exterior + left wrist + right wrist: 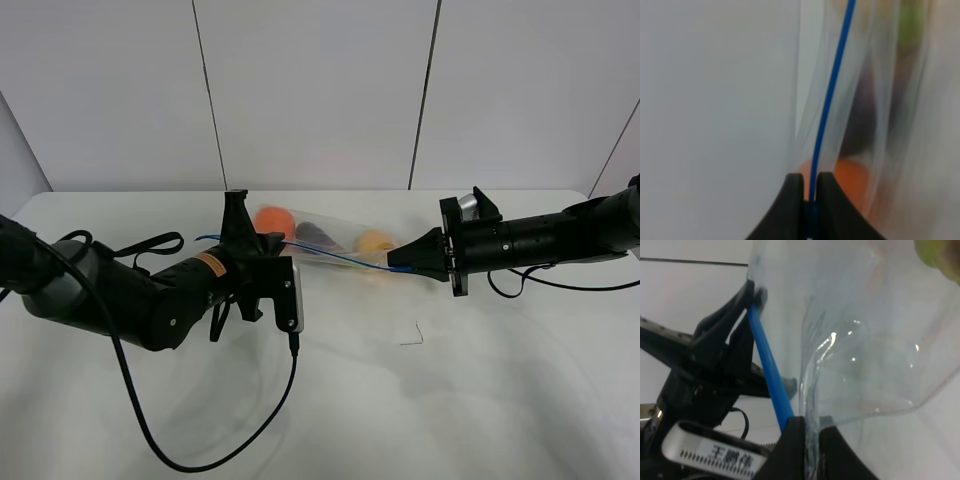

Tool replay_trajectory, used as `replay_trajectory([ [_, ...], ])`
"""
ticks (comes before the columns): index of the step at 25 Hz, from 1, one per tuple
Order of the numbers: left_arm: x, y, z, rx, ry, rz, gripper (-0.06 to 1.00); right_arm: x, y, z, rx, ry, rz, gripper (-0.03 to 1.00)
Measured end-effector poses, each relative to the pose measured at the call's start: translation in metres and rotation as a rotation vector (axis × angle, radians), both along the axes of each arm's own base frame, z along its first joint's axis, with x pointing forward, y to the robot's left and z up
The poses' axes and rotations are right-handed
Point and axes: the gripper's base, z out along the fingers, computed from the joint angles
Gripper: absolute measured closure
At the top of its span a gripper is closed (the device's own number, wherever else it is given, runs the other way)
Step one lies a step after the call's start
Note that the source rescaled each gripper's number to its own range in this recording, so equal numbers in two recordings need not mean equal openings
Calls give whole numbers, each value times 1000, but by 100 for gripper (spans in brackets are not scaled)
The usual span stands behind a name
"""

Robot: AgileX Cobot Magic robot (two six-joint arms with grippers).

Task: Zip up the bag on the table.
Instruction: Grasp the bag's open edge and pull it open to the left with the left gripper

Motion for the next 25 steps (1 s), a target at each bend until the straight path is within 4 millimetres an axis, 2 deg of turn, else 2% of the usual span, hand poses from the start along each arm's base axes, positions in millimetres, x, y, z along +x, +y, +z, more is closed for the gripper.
replay_trajectory([
  [15, 24, 47, 1, 4, -3, 148, 94, 0, 0, 0, 3, 0, -2, 97],
  [25, 31, 65, 0, 6, 6, 205, 94, 0, 0, 0, 3, 0, -2, 97],
])
